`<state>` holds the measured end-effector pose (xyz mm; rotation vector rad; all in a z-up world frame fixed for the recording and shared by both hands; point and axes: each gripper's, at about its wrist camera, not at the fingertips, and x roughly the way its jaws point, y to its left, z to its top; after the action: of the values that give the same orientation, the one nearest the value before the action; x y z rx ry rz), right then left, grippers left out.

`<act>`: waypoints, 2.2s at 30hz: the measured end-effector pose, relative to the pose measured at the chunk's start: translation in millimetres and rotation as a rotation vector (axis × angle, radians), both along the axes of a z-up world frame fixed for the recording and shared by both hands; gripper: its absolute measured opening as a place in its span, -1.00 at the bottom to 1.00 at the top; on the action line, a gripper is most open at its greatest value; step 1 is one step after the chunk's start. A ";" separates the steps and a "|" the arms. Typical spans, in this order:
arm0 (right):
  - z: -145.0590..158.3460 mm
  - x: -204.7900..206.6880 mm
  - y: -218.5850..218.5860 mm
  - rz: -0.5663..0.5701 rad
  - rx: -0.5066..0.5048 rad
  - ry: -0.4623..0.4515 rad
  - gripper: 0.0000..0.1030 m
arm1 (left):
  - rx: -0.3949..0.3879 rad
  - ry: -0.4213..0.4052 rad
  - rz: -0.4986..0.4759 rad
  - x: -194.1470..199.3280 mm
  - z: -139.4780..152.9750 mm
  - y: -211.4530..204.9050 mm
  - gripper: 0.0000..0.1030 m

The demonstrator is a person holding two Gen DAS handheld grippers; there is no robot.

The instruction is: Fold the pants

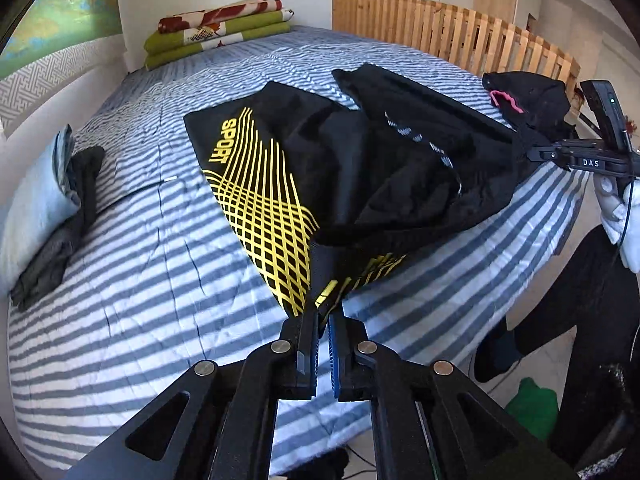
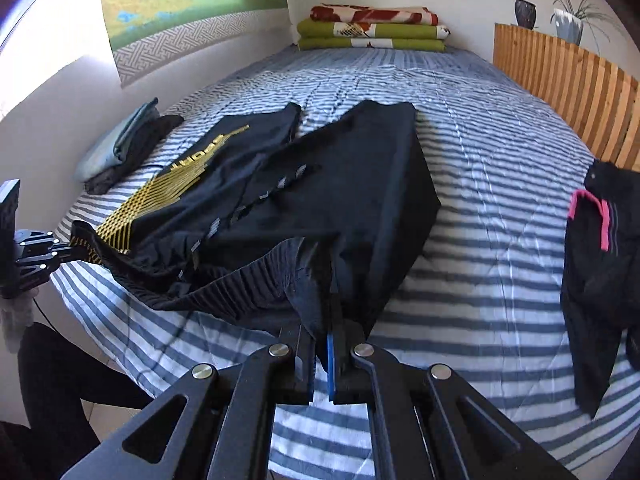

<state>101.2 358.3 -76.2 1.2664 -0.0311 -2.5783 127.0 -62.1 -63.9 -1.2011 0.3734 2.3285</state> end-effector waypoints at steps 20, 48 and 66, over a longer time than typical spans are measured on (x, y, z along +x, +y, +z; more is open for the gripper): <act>23.8 8.9 23.4 -0.019 -0.094 -0.055 -0.57 | -0.012 -0.018 -0.067 25.8 3.8 32.0 -0.27; 0.0 38.3 32.4 0.078 0.027 -0.168 -0.68 | 0.010 -0.074 -0.060 35.2 23.4 22.1 -0.92; -19.6 -227.2 57.1 -0.201 -0.162 -0.227 -0.31 | 0.285 -0.285 -0.346 -36.8 -24.2 265.8 -0.13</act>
<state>-126.0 415.4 -95.8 1.5546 -0.4224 -2.5158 90.2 203.7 -88.1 -1.1966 0.1293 1.8145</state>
